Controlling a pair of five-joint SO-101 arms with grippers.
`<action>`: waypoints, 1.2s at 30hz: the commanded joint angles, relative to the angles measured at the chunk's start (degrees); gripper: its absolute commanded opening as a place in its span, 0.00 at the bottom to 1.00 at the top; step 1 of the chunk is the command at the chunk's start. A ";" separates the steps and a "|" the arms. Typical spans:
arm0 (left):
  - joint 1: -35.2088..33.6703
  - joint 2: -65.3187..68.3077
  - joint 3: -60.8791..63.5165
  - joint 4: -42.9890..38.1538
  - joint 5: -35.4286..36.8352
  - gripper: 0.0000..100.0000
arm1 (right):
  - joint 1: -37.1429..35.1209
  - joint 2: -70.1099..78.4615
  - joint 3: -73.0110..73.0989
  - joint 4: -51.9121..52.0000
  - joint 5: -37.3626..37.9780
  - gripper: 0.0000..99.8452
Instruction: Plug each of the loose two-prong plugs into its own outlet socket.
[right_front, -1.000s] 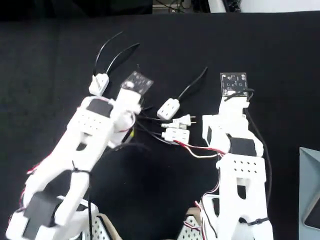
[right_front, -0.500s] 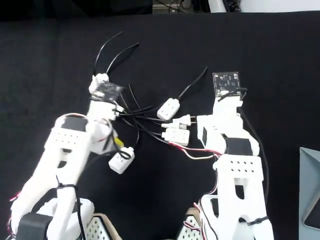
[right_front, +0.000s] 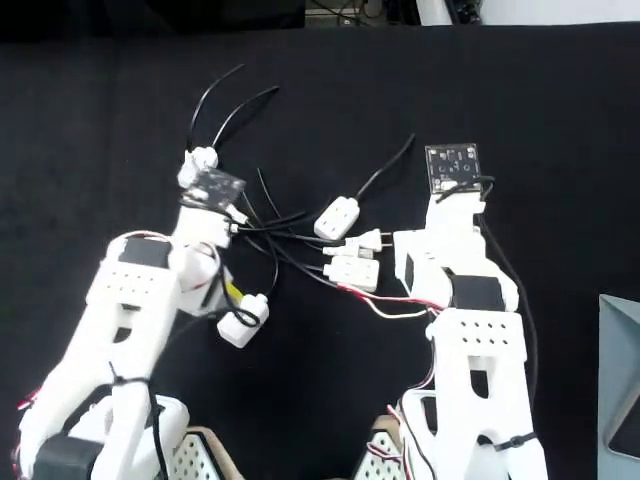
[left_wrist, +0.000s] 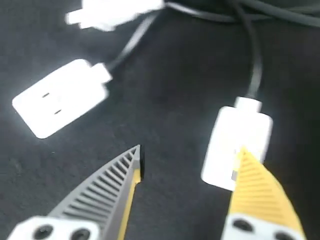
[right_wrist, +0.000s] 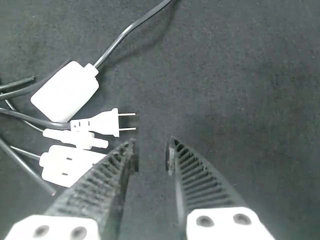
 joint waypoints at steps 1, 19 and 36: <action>5.32 -6.42 -0.13 4.04 2.55 0.29 | -0.70 -0.75 -1.54 -0.62 0.09 0.11; 13.58 6.24 9.63 -10.37 2.73 0.28 | -2.29 -0.75 -0.92 -0.70 0.09 0.11; 11.56 12.84 1.89 -7.82 3.16 0.21 | -2.20 -0.75 -0.92 -0.70 0.09 0.11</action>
